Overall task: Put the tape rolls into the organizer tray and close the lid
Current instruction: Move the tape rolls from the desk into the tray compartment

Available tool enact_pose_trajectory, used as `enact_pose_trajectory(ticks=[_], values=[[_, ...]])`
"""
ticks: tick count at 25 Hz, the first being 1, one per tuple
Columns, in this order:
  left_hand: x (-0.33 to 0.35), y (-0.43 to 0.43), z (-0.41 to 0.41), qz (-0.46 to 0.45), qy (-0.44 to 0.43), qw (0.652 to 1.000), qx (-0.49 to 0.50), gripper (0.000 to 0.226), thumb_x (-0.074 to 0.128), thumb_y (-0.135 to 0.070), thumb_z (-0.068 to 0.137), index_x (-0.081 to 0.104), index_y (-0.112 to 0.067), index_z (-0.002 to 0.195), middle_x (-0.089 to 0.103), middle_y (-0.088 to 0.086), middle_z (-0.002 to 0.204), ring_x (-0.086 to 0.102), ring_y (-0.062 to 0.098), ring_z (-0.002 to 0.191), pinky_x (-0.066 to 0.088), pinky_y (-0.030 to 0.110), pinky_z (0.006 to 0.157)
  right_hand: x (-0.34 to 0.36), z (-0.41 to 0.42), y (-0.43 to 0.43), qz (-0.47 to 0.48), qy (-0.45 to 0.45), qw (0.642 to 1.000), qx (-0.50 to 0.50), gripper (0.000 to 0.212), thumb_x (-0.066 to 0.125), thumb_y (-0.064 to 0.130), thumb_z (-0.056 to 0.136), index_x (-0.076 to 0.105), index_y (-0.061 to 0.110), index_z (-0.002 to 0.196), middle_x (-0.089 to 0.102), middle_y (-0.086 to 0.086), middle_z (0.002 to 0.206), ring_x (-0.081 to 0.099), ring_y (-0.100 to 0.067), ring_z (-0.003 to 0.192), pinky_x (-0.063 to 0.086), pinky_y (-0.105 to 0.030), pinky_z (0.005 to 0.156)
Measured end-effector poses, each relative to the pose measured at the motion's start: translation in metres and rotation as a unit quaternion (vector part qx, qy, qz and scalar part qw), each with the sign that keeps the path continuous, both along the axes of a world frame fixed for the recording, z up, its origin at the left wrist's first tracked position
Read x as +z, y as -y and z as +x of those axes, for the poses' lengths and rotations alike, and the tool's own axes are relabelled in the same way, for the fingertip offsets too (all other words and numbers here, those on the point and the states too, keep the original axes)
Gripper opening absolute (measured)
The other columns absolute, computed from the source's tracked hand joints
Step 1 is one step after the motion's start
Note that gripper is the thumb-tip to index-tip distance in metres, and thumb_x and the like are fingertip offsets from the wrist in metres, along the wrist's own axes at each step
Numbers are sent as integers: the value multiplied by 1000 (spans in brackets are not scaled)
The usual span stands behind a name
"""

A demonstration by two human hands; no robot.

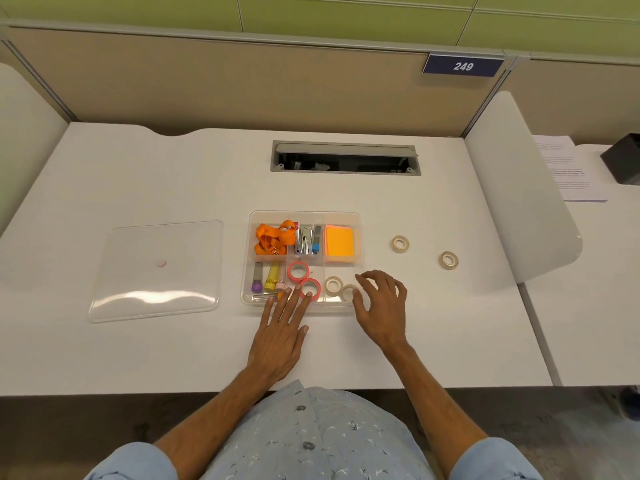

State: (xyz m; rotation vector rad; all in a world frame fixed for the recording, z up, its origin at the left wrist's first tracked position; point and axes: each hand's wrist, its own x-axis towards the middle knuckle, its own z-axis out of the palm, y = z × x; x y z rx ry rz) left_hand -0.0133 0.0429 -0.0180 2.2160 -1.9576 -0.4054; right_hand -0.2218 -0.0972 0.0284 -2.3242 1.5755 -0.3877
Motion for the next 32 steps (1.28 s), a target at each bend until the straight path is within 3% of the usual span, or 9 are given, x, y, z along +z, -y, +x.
enact_pose_trajectory(ticks=[7,11,16,19,22,25,28,32], values=[[-3,-1,-2,-4,12,1000,2,65,41,-41,112,14,-22,169,13,5,178,10,26,166,16,57,135,7,-26,33,25,49,991,-124,28,59,21,105,73,22,129,65,3,140,55,-21,138,35,-48,119],[-3,0,-4,-1,11,1000,9,66,43,-41,112,16,-22,169,14,4,178,11,26,166,16,58,135,13,-39,64,77,-24,988,-128,42,57,20,104,60,19,146,54,-2,152,47,-24,145,33,-48,122],[-4,1,-3,7,18,1000,8,66,41,-42,112,12,-24,169,10,3,179,7,25,166,14,57,136,20,-36,99,137,-121,980,-76,63,53,27,107,31,18,165,24,-9,173,26,-29,161,26,-56,130],[-4,1,-2,3,15,1000,12,66,43,-41,112,15,-24,169,13,2,178,11,26,166,15,56,136,17,-33,106,145,-156,975,-54,62,53,26,107,32,17,164,16,-10,177,18,-28,165,18,-57,134],[-4,1,-3,-1,18,1000,11,65,45,-41,111,19,-23,168,17,3,178,13,26,166,17,56,135,9,-35,99,113,-136,982,-61,47,57,20,105,50,14,151,28,-9,173,27,-27,162,22,-51,134],[-5,2,-3,5,20,1000,12,65,43,-42,112,17,-24,168,14,3,178,11,26,166,14,55,136,2,-38,84,104,-99,988,-64,30,62,17,102,64,11,132,51,-7,157,48,-27,147,37,-46,124],[-5,3,-3,5,19,1000,15,65,43,-42,112,17,-24,169,14,3,178,12,26,166,14,55,136,0,-32,72,110,-35,989,-95,23,65,17,100,68,10,121,64,-6,137,58,-29,130,46,-45,111],[-4,1,-3,4,9,1000,15,65,43,-43,111,17,-24,168,17,4,178,15,27,166,18,58,135,5,-19,58,60,102,986,-116,30,73,18,94,65,11,122,65,-6,128,63,-29,120,49,-47,103]])
